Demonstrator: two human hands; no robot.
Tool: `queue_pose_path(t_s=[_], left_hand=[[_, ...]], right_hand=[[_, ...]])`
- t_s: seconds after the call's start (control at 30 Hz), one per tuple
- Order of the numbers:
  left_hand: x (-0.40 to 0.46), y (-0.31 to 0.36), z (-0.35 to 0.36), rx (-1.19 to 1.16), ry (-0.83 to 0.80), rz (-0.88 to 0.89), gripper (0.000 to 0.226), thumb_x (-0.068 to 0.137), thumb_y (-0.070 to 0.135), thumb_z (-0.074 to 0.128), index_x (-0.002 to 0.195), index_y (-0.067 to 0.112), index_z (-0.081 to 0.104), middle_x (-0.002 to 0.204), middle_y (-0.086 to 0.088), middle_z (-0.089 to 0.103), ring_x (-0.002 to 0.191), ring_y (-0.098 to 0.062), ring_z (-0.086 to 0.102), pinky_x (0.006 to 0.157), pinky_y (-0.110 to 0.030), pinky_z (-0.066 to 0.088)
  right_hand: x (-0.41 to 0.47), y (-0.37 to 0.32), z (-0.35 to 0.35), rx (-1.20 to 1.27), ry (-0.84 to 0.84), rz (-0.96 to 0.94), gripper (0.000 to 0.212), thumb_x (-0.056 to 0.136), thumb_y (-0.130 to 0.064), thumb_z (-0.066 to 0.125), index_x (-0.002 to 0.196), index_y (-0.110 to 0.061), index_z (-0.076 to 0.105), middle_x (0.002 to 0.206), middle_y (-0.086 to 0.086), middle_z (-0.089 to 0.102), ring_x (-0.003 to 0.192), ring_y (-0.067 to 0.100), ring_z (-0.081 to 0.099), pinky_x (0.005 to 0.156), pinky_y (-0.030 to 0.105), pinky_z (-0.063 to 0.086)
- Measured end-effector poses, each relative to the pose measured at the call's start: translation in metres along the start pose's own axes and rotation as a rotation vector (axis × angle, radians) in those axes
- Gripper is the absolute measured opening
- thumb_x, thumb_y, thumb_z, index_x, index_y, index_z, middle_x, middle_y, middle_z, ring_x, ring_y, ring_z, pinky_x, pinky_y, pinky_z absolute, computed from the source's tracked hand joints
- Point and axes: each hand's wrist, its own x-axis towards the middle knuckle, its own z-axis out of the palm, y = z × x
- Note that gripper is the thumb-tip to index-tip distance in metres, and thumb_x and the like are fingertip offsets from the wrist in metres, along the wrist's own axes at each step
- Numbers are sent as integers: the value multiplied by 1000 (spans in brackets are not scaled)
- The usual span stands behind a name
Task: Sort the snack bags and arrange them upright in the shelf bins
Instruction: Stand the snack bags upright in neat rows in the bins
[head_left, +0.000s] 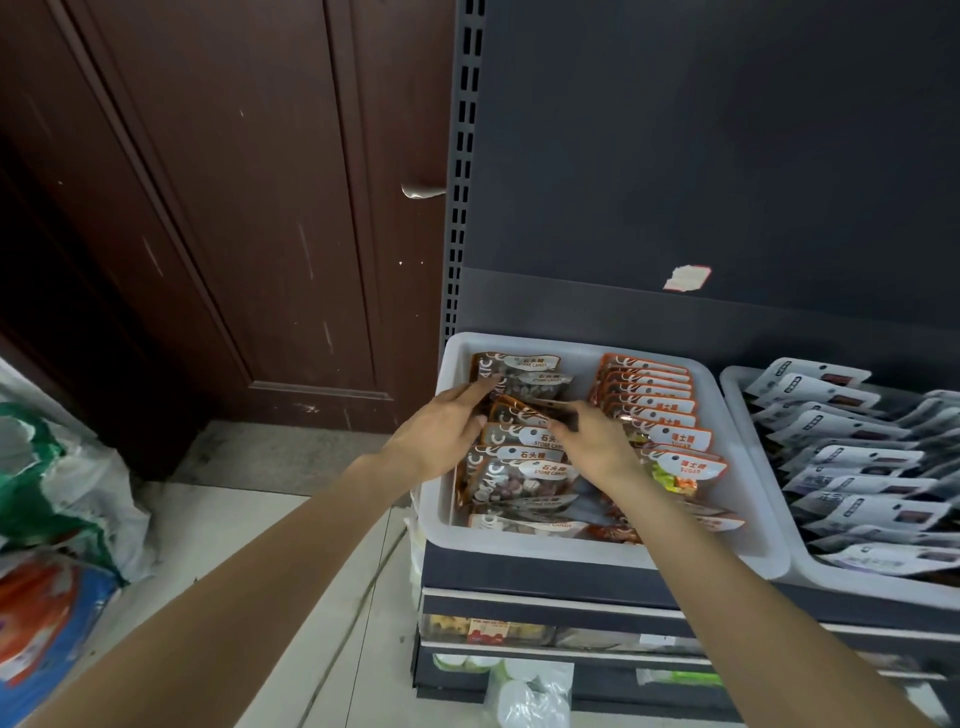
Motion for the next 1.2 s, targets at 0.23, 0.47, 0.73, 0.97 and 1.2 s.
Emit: queue_pose_path(t_s=[0.23, 0.47, 0.73, 0.97, 1.2], left_hand=[[5, 2, 0, 355, 38, 50, 47, 102, 25, 34, 148, 20, 29, 157, 2, 20, 144, -18, 19, 116, -31, 15], [12, -2, -1, 472, -20, 26, 49, 103, 26, 32, 151, 25, 19, 158, 4, 16, 146, -16, 12, 117, -30, 12], [22, -2, -2, 362, -96, 45, 55, 102, 21, 30, 152, 23, 8, 160, 3, 1, 147, -13, 1, 119, -28, 6], [12, -10, 0, 393, -7, 100, 43, 100, 26, 33, 143, 32, 38, 145, 8, 43, 135, -14, 34, 115, -32, 23], [6, -12, -3, 347, -89, 135, 38, 101, 26, 36, 136, 36, 47, 142, 9, 48, 133, -9, 40, 119, -33, 12]], right_hand=[[6, 0, 8, 106, -25, -76, 64, 89, -30, 63, 145, -17, 34, 136, 8, 52, 125, 26, 49, 106, 37, 39], [8, 18, -6, 158, 116, -30, 49, 97, -28, 51, 143, -16, 38, 138, 10, 47, 125, 24, 48, 103, 31, 37], [45, 1, -9, -232, 143, -119, 23, 95, -13, 53, 111, -13, 69, 113, 13, 67, 104, 31, 61, 86, 33, 46], [50, -7, -12, -38, 121, -265, 22, 90, -17, 62, 109, -9, 70, 106, 9, 71, 102, 22, 65, 92, 29, 45], [32, 8, -18, -174, -81, -196, 56, 81, -32, 73, 133, -24, 53, 134, 2, 55, 122, 23, 51, 98, 29, 39]])
